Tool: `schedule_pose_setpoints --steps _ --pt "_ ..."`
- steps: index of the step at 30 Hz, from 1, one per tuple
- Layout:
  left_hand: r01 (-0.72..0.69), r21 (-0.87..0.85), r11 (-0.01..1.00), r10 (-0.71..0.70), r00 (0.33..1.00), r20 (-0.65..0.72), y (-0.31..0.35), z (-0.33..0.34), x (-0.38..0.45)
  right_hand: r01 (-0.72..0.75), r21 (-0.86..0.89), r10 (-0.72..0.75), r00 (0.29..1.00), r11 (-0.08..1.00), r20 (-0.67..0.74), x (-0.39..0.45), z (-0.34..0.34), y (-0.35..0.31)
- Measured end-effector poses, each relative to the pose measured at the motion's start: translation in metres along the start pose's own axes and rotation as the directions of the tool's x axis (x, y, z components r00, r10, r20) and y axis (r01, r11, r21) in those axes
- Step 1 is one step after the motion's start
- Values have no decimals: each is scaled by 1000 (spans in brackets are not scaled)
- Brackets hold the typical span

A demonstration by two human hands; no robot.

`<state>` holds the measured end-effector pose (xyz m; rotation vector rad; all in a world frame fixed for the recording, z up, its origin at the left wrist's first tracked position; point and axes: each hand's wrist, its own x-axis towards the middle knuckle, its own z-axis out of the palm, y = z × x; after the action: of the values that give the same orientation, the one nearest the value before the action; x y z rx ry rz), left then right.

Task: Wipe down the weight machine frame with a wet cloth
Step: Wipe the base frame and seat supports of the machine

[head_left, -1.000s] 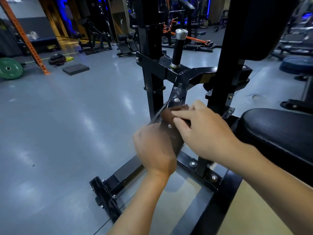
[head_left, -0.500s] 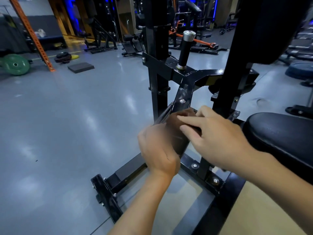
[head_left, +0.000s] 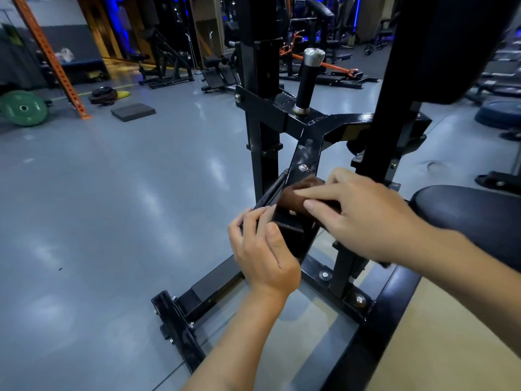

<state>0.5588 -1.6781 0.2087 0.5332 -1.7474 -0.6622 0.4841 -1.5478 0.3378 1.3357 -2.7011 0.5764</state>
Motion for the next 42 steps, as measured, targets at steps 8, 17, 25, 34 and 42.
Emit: schedule_pose_setpoints --steps 8,17,25,34,42 --pt "16 -11 1000 -16 1000 14 0 -1 1 80 72 -83 996 994 31 7 -2 -5" --pt "13 -7 1000 -13 1000 7 0 -1 1 88 -87 -89 996 992 -12 13 -6 -9" --pt "4 -19 1000 -4 1000 -1 -1 0 1 254 -46 -251 966 966 56 -12 -8 4" --pt "18 -17 1000 -18 1000 -4 1 -1 0 164 20 -162 984 986 -76 15 10 -8" --pt "29 -18 999 -29 999 -15 2 0 -1 -7 118 37 967 993 -254 -3 29 4"
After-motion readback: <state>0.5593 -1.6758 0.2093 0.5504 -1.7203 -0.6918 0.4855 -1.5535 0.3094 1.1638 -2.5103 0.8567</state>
